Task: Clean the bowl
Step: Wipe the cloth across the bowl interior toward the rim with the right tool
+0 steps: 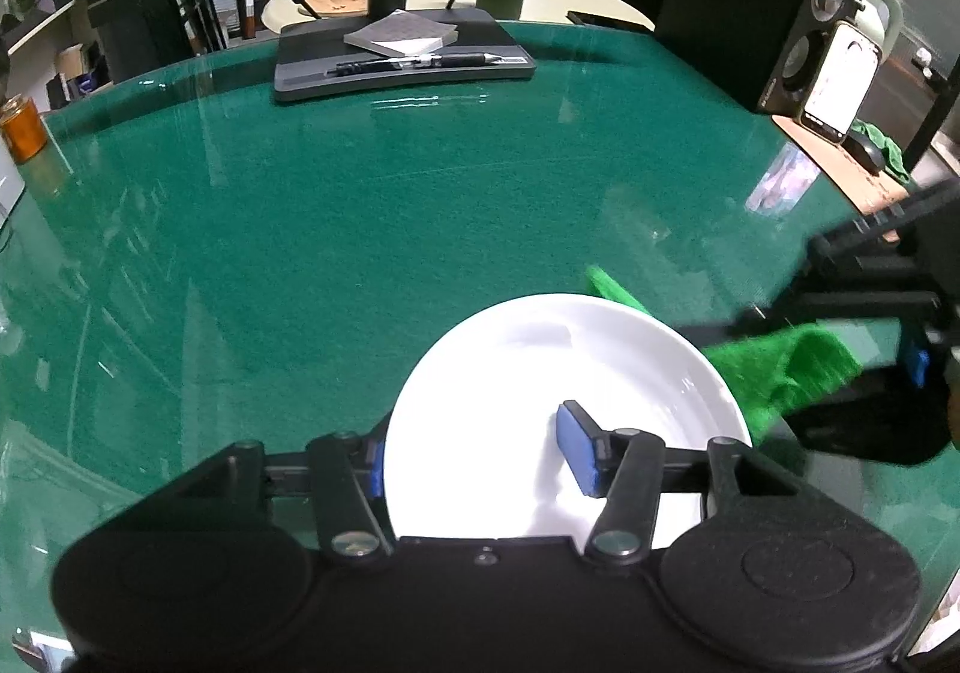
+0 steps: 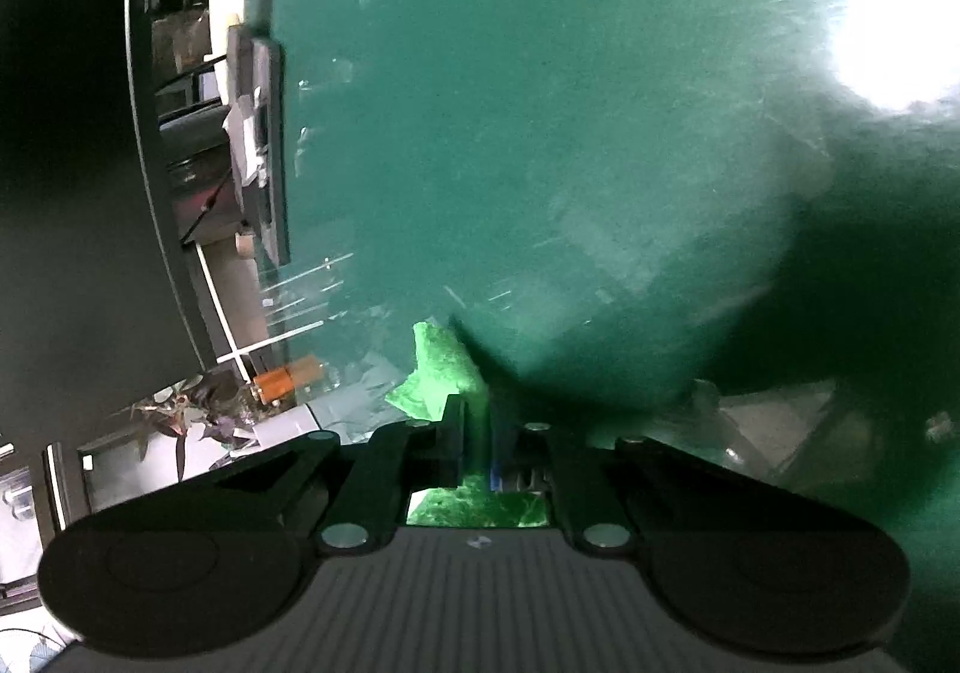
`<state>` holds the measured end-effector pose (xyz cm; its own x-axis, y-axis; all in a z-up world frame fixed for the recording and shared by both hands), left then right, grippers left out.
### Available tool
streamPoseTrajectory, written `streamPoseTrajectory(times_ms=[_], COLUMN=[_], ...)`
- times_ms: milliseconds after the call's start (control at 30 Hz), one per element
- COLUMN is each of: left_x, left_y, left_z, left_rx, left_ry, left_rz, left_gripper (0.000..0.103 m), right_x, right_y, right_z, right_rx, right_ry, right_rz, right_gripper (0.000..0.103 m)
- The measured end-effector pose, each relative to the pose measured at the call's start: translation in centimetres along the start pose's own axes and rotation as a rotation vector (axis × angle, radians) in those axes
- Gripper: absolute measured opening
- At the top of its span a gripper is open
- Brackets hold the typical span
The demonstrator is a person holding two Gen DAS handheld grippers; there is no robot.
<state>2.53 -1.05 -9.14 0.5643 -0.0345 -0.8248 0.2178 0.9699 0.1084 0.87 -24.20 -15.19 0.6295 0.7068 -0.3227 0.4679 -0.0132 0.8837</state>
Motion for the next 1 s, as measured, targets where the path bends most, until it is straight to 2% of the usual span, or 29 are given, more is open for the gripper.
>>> streamPoseTrajectory(times_ms=[67, 300, 400, 500, 700, 833, 1000], left_x=[0.1, 0.3, 0.4, 0.4, -0.2, -0.5, -0.8], left_y=[0.1, 0.1, 0.2, 0.3, -0.1, -0.3, -0.5], left_z=[0.1, 0.1, 0.3, 0.2, -0.3, -0.5, -0.4], left_rx=[0.039, 0.177, 0.211, 0.218, 0.120, 0.050, 0.048], left_ry=[-0.003, -0.036, -0.031, -0.023, 0.019, 0.046, 0.075], left_rz=[-0.029, -0.126, -0.150, -0.156, -0.071, -0.018, 0.032], left_gripper=[0.053, 0.053, 0.053, 0.056, 0.057, 0.057, 0.061], right_x=[0.5, -2.1, 0.1, 1.1, -0.5, 2.9, 2.1], right_y=[0.3, -1.8, -1.8, -1.8, -2.7, -1.6, -1.2], right_z=[-0.2, -1.3, -1.2, -0.8, 0.6, 2.5, 3.0], right_rx=[0.005, 0.090, 0.056, 0.034, -0.022, -0.131, -0.186], right_ry=[-0.004, -0.024, -0.064, -0.036, 0.178, 0.279, 0.376], right_rz=[0.041, 0.068, 0.083, 0.094, 0.065, 0.142, 0.160], right_gripper=[0.007, 0.007, 0.008, 0.008, 0.007, 0.006, 0.007])
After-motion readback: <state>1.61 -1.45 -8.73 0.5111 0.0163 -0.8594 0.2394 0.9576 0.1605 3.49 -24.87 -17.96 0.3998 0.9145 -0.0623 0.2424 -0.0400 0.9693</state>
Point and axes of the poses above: each gripper's, at about its wrist camera, not at the fingertips, and x roughly the way its jaws point, y to its left, z to its top, the point moved 3 cm from there along x, roughly the way its jaws point, and after that the axes turned 15 degrees about z, right-handed, at the moved point
